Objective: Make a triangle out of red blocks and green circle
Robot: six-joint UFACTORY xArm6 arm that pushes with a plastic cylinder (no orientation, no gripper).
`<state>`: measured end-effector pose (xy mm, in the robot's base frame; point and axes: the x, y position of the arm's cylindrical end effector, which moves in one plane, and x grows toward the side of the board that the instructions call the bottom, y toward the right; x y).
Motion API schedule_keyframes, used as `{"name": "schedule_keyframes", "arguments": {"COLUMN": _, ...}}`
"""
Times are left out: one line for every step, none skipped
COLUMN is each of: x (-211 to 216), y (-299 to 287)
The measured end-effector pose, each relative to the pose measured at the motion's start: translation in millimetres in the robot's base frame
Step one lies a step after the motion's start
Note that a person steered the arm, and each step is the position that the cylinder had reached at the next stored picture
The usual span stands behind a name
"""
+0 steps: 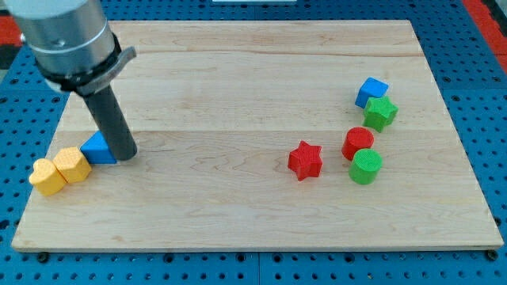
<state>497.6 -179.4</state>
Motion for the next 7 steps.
{"name": "schedule_keyframes", "arguments": {"x": 1, "y": 67}}
{"name": "schedule_keyframes", "arguments": {"x": 37, "y": 154}}
{"name": "schedule_keyframes", "arguments": {"x": 75, "y": 226}}
{"name": "schedule_keyframes", "arguments": {"x": 77, "y": 307}}
{"name": "schedule_keyframes", "arguments": {"x": 53, "y": 384}}
{"name": "schedule_keyframes", "arguments": {"x": 23, "y": 437}}
{"name": "schedule_keyframes", "arguments": {"x": 2, "y": 437}}
